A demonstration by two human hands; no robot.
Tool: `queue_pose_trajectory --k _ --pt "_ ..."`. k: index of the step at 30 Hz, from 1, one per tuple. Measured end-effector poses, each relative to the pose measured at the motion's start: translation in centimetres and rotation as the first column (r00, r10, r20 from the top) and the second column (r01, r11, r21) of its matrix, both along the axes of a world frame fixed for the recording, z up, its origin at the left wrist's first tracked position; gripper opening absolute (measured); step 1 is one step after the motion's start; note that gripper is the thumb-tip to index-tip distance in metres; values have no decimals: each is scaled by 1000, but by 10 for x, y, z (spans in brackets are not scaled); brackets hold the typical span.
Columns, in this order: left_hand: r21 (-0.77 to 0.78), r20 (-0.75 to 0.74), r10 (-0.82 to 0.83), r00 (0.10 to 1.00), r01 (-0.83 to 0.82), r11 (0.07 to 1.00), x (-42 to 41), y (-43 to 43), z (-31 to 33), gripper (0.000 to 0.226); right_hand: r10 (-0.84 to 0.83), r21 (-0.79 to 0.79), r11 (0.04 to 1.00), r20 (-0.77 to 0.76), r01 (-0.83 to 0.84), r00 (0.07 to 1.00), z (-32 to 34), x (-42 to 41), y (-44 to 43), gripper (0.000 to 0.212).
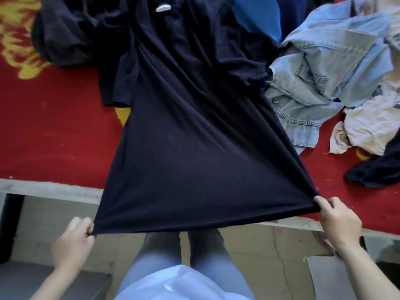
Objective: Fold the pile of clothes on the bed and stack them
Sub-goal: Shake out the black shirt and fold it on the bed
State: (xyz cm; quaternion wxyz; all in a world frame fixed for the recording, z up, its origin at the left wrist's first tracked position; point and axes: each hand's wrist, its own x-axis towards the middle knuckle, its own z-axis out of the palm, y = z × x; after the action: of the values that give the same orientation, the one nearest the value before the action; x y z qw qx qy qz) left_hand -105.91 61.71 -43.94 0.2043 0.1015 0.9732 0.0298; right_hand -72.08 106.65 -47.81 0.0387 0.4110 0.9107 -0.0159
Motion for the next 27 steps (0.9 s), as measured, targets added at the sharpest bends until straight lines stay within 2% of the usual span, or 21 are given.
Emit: queue_pose_trajectory --k 2,4,6,8,9,12,15,18,20,22,23,24,25,26,27 --pt "-164 154 -65 986 91 982 8 -2 -10 47 84 -51 996 161 -76 983 -11 -7 -4 49" --pt "-242 288 -111 951 185 953 5 12 -19 41 145 -122 985 222 -120 964 -19 -29 -8 54" --pt "-302 396 -209 894 341 890 -6 33 -23 27 134 -179 978 167 -104 977 -18 -62 -7 47" --pt "-325 460 -234 857 407 853 -19 49 -28 39 83 -217 974 67 -66 994 -11 -100 -3 34" --pt "-306 446 -228 866 387 870 -27 55 -30 41 55 -223 974 13 -50 998 -8 -120 -1 29" --pt "-155 304 -185 935 240 958 -56 81 -33 42 46 -214 974 -144 -77 988 -1 -184 0 31" --pt "-1 170 -91 981 92 996 -92 118 -33 43 4 -188 980 -287 -61 958 6 -253 4 36" --pt "156 160 74 984 -99 983 -142 156 -36 51 -257 -347 929 -350 130 901 19 -321 17 56" --pt "265 216 221 951 -275 924 -179 177 -41 60 -546 -544 778 -336 316 767 24 -355 31 71" --pt "338 306 358 882 -452 826 -212 191 -45 68 -786 -691 577 -323 435 528 18 -378 49 77" --pt "358 358 419 835 -537 764 -226 194 -49 73 -855 -740 499 -336 451 396 14 -386 57 78" --pt "376 410 464 785 -609 698 -239 197 -53 78 -884 -760 461 -351 457 308 10 -391 67 77" --pt "386 458 497 736 -669 635 -250 200 -56 84 -885 -751 463 -365 472 287 11 -395 72 73" --pt "397 498 519 694 -715 576 -262 200 -61 88 -869 -729 493 -382 475 315 12 -399 76 65" --pt "399 546 537 643 -764 508 -273 202 -64 90 -816 -680 569 -401 461 416 17 -405 76 55"
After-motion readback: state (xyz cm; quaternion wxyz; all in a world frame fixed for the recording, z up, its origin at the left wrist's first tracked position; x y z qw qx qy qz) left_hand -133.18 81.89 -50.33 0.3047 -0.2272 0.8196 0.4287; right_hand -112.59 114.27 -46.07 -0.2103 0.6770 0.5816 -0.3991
